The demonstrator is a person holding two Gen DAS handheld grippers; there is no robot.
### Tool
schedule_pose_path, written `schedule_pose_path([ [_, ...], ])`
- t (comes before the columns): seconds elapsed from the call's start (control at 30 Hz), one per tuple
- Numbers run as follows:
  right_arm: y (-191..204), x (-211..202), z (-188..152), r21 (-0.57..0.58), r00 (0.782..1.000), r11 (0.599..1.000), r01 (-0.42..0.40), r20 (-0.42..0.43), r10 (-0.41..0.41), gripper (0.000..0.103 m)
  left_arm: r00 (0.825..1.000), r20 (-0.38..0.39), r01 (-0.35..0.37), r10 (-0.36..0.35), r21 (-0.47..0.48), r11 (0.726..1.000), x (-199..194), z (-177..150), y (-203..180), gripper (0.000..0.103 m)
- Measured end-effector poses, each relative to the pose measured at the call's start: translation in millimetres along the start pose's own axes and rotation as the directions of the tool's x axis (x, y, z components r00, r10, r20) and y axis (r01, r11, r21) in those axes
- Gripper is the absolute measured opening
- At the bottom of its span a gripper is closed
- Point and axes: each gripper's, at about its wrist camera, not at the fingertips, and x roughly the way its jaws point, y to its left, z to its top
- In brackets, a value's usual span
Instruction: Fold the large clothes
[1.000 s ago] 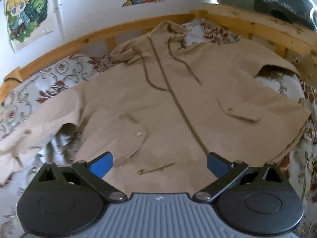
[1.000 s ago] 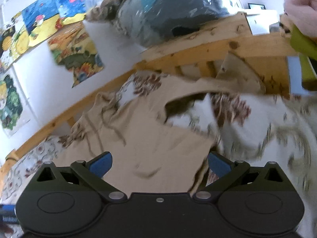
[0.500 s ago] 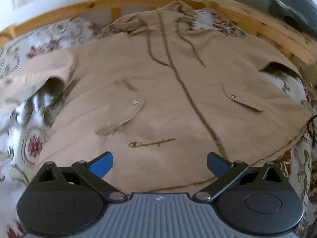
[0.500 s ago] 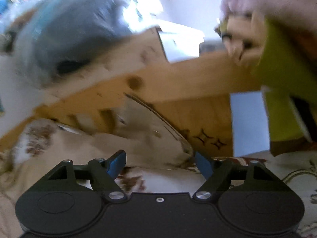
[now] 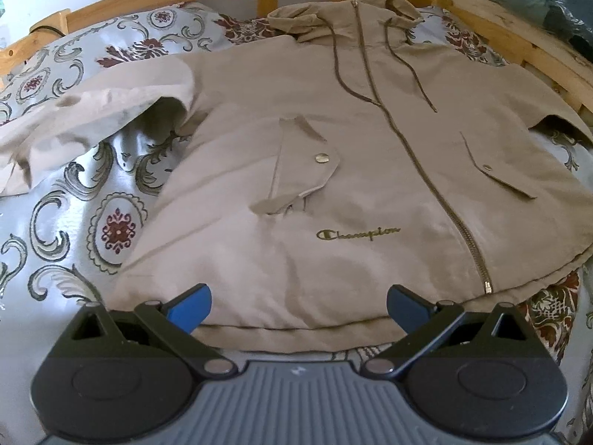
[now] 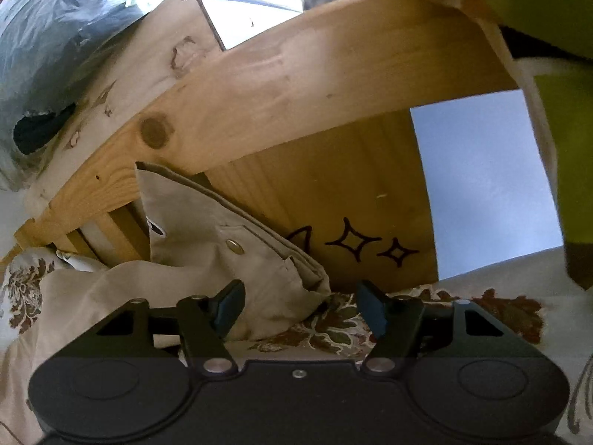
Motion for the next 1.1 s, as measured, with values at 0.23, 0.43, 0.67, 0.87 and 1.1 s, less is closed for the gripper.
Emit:
schedule_pose_path([
  [0.23, 10, -1, -4, -0.041, 1.0, 0.999, 0.015, 0.003, -0.015, 0.021, 1.0, 0.023, 0.006, -0.006, -0.009, 1.0, -2, 3, 0, 0.102],
  [0.43, 28, -21, -5, -0.159, 0.997, 0.987, -0.026, 0.071, 0.038, 0.004, 0.998, 0.054, 0.019, -0.019, -0.003, 1.0, -5, 6, -1, 0.102],
  [0.67, 84, -88, 3, -0.444, 0.942, 0.881, -0.164, 0.196, 0.274, 0.002, 0.995, 0.092, 0.027, -0.027, -0.007, 1.0, -11, 10, 3, 0.102],
  [0.87, 157, -162, 21, -0.538, 0.809, 0.736, -0.411, 0.157, 0.567, 0.001, 0.994, 0.107, 0.023, -0.02, -0.027, 0.999, -13, 10, 15, 0.102],
  [1.1, 248, -254, -16, -0.57, 0.559, 0.468, -0.675, 0.017, 0.829, 0.001, 0.993, 0.12, -0.003, 0.01, -0.061, 0.998, -16, 6, 36, 0.102],
])
